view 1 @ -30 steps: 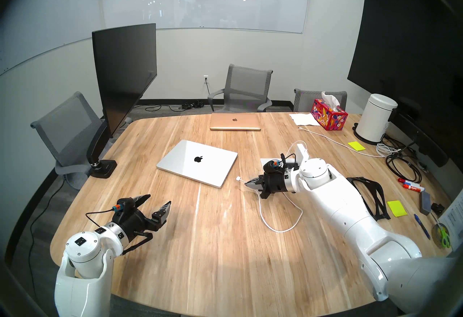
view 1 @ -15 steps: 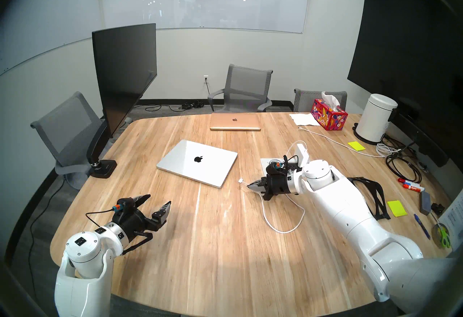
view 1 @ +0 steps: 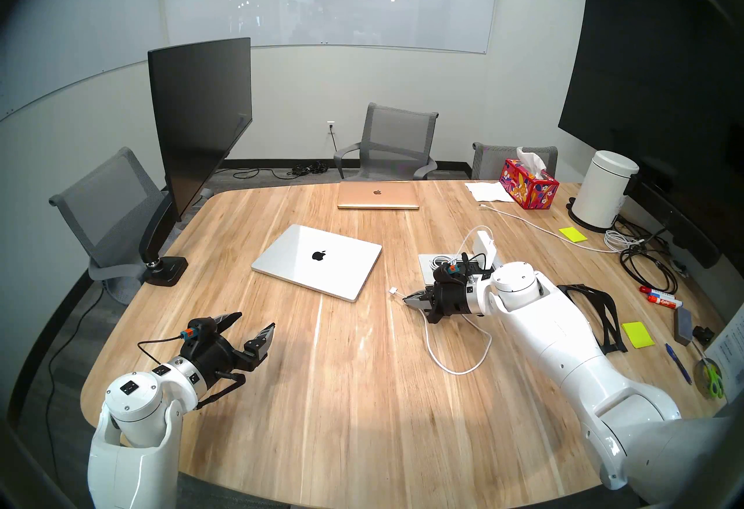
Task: Unplug the charging cable from the port of the MacBook and lay it on the desk
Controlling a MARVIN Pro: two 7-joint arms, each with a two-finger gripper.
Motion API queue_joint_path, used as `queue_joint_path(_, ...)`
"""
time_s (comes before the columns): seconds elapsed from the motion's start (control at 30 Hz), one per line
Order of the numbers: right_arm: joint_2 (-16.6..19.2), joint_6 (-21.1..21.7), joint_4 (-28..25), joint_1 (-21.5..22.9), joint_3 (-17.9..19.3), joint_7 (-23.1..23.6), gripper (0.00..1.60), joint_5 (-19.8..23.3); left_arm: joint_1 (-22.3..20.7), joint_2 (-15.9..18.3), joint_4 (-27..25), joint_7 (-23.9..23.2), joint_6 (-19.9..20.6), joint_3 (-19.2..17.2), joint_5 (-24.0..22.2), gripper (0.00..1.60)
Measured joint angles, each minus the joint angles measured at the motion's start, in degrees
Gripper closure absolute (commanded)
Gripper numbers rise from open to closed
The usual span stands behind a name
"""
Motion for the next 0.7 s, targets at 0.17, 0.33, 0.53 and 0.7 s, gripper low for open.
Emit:
queue_joint_path(0.17,0.82,-0.07,-0.81,-1.32,1.25,-0.26,1.60,0.44,0.00,0.00,0.00,0.00,0.00,0.00,0.00,0.00)
queue_joint_path(0.33,1.39,-0.16,-1.40,-2.11,2.06,-0.27,1.60,0.75,0.00,0.00,0.00,0.00,0.00,0.00,0.00,0.00)
queue_joint_path(0.53,2.15,-0.42,-1.87,-2.84,2.94,0.53,1.39,1.05,0.00,0.00,0.00,0.00,0.00,0.00,0.00,0.00)
queue_joint_path(0.7,2.57,-0.54,-2.04,-2.92,3.43,1.14,0.99,1.09,0.00,-0.01,0.00,0.00,0.00,0.00,0.00,0.00)
